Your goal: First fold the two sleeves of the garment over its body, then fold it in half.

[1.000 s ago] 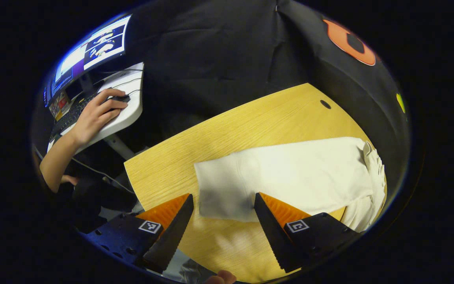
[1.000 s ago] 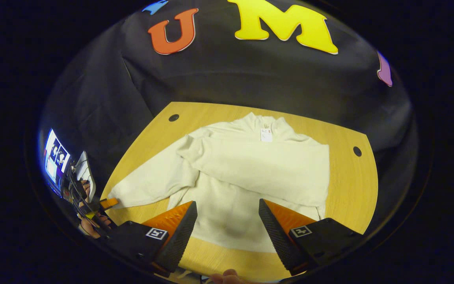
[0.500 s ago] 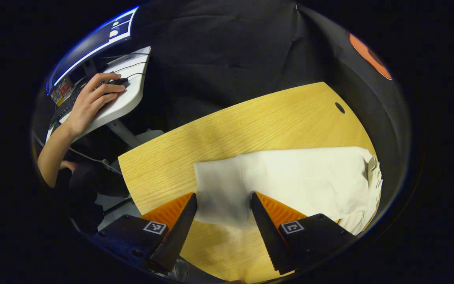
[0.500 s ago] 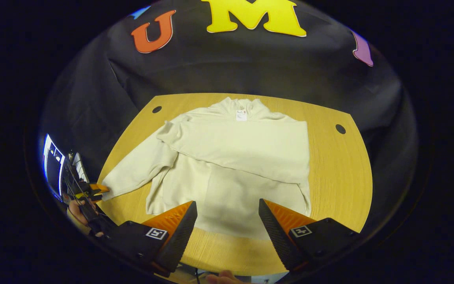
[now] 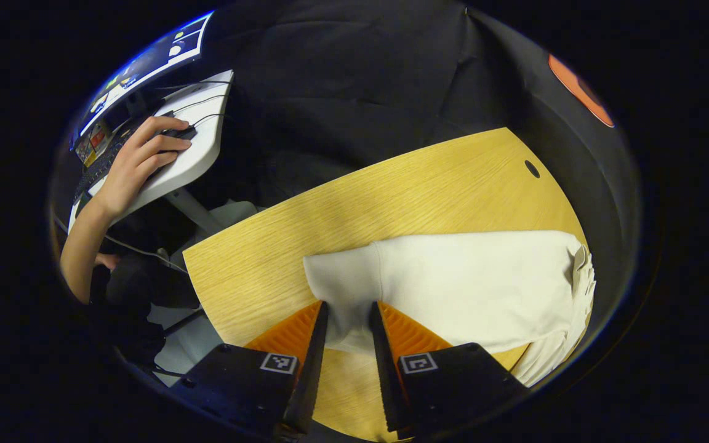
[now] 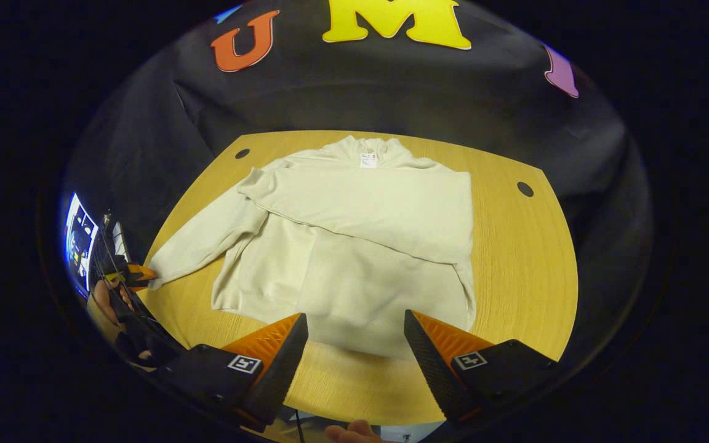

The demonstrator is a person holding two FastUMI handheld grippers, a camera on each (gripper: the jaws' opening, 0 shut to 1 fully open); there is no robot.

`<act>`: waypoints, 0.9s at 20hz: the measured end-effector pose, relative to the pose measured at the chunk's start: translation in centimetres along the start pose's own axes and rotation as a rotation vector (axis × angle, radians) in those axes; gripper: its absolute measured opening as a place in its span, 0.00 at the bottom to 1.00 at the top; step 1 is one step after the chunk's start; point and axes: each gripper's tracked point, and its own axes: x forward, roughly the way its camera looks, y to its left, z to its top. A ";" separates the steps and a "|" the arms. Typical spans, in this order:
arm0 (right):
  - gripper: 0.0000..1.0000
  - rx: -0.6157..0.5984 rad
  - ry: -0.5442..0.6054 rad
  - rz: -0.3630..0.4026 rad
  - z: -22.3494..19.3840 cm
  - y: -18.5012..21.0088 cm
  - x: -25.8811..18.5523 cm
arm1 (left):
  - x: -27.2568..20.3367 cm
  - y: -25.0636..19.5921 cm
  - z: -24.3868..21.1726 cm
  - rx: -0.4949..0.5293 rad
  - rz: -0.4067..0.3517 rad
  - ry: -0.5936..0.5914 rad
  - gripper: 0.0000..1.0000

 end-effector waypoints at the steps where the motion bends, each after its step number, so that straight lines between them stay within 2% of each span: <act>1: 0.96 0.013 0.001 0.006 -0.2 -0.3 -0.2 | 0.1 -0.2 0.0 -0.002 -0.012 0.003 0.39; 4: 0.97 0.023 -0.002 0.009 -0.9 -1.8 -0.6 | 0.0 -0.6 -0.1 -0.011 -0.050 0.002 0.26; 5: 0.97 0.026 -0.002 0.009 -1.1 -2.3 -0.7 | -0.1 -0.5 0.0 -0.004 -0.060 0.003 0.17; 6: 0.94 0.032 -0.008 0.010 -1.3 -2.8 -0.9 | -0.2 -0.5 0.1 -0.001 -0.069 0.005 0.15; 7: 0.97 0.038 -0.020 0.001 -1.3 -3.5 -1.0 | -0.1 -0.4 0.0 -0.004 -0.073 0.009 0.12; 9: 0.94 0.063 -0.025 -0.001 -1.7 -4.6 -0.7 | -0.3 -0.5 0.0 0.000 -0.066 0.009 0.08; 10: 0.97 0.080 -0.017 0.005 -2.1 -5.0 -0.7 | -0.3 -0.5 0.0 0.010 -0.056 0.008 0.07; 11: 0.94 0.094 -0.014 0.011 -2.3 -5.3 -0.6 | -0.4 -0.5 0.0 0.014 -0.044 0.006 0.06; 14: 0.94 0.102 -0.022 0.017 -2.4 -6.6 -0.6 | -0.3 -0.7 0.0 0.037 -0.004 0.005 0.05; 18: 0.94 0.103 -0.026 0.018 -2.5 -8.3 -0.4 | -1.0 -1.2 0.2 0.143 0.020 0.018 0.04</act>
